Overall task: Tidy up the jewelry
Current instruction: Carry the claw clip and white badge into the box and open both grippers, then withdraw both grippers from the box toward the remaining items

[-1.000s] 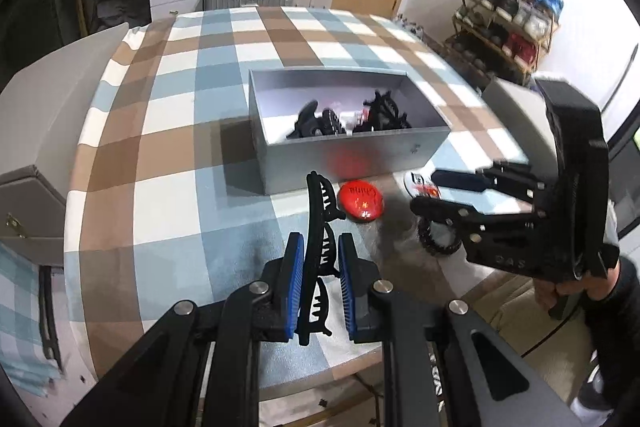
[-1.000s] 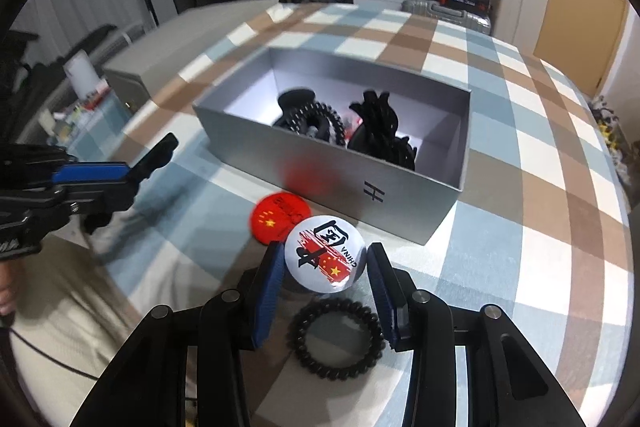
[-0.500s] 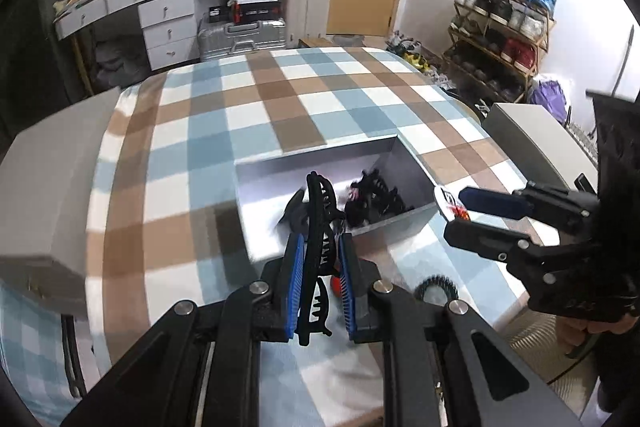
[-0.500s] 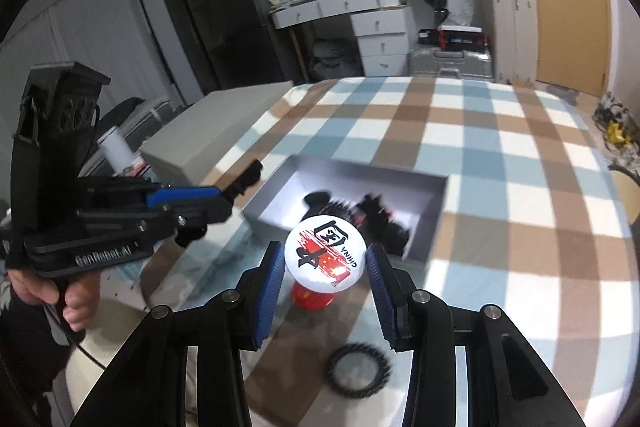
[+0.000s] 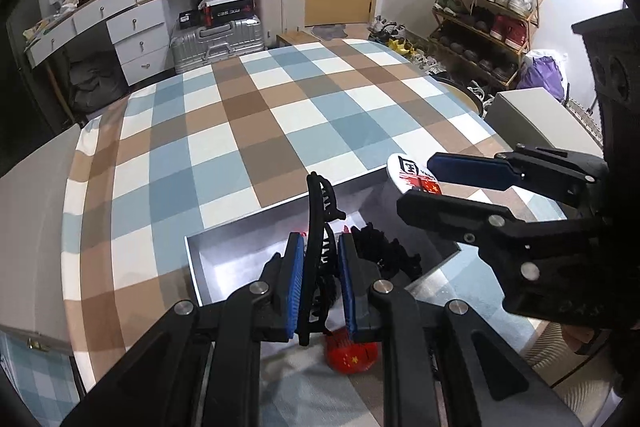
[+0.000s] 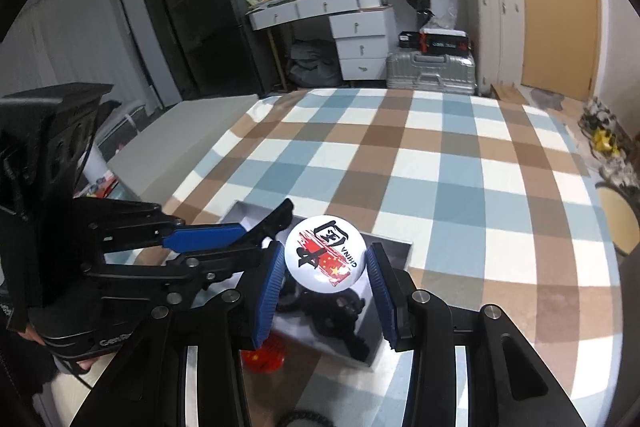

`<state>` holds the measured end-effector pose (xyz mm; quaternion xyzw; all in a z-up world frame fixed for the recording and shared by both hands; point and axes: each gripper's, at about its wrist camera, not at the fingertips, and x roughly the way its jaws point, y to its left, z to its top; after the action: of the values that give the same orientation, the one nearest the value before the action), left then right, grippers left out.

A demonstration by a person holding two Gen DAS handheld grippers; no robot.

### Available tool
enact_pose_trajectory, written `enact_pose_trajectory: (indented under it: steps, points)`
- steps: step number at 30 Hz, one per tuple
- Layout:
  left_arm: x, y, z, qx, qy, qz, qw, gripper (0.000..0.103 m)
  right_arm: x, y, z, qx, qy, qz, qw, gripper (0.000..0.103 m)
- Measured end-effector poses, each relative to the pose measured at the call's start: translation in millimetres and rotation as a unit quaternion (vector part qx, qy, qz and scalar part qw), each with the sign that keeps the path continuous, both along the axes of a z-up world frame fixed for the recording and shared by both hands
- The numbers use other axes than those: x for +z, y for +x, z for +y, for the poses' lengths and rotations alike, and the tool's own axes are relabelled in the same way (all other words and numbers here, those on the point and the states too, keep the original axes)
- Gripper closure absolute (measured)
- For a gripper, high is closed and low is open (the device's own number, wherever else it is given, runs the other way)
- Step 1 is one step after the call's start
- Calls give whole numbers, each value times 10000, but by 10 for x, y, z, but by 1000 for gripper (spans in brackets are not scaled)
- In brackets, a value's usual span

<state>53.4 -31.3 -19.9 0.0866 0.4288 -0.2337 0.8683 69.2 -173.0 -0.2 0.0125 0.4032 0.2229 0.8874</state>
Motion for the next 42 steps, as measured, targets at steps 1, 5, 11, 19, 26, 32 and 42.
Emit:
enact_pose_trajectory:
  steps: [1,5,11,19,26,32,42]
  points:
    - [-7,-7,9,3,-2,-67,10000,91,-31,14,-15,-27,20,31,10000,62]
    - [-49,28,16,-48,-116,22,9999,91,-95,58,-57,-112,5,57,9999,62]
    - [-135,69,-21,-54,-170,117,9998,91,-222,158,-83,-191,37,315,9993,62]
    - [-151,98,8,22,-277,160,9995,91,-279,159,-72,-223,-74,322,9992,62]
    - [-176,104,-13,-25,-329,23,9995,90,-302,177,-126,-384,74,306,9988,60]
    - [-177,78,-13,-46,-275,-110,9996,67,-265,135,-139,-341,233,216,9989,54]
    - [-123,-4,94,231,-307,-417,9984,50,-92,-23,-158,-436,319,-208,9983,44]
